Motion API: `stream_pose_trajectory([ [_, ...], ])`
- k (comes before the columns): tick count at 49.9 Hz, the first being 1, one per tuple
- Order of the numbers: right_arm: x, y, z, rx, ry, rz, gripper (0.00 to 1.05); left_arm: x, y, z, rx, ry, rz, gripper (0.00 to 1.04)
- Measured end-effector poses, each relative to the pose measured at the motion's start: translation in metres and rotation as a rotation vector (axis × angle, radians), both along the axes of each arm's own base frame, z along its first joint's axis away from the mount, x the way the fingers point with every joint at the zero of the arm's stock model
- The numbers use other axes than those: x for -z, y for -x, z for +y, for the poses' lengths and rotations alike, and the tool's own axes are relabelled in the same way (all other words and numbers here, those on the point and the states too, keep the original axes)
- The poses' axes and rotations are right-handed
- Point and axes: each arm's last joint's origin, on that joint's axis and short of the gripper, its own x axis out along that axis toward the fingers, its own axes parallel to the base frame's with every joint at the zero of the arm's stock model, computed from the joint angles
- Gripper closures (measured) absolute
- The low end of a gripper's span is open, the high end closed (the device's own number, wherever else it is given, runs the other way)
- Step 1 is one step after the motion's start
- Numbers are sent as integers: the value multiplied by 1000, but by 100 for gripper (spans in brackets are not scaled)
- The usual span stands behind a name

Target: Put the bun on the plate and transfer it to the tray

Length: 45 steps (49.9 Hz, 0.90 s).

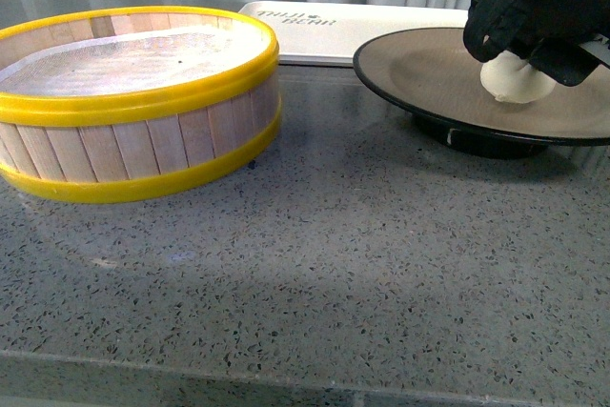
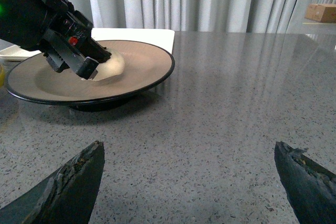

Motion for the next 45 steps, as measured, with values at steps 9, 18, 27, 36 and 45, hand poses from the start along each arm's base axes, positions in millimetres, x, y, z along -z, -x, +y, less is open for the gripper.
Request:
stream_pose_trajectory([
  [9,0,0,0,0,0,0,8,1,1,-1,4,3,6,99],
  [18,0,0,0,0,0,0,8,5,1,-2,4,-7,12,74],
  [27,0,0,0,0,0,0,8,5,1,-3,2,-10,11,45],
  [36,0,0,0,0,0,0,8,3,2,-2,10,-2,21,13],
  [45,0,0,0,0,0,0,8,-22,3,10,2,46,3,7],
])
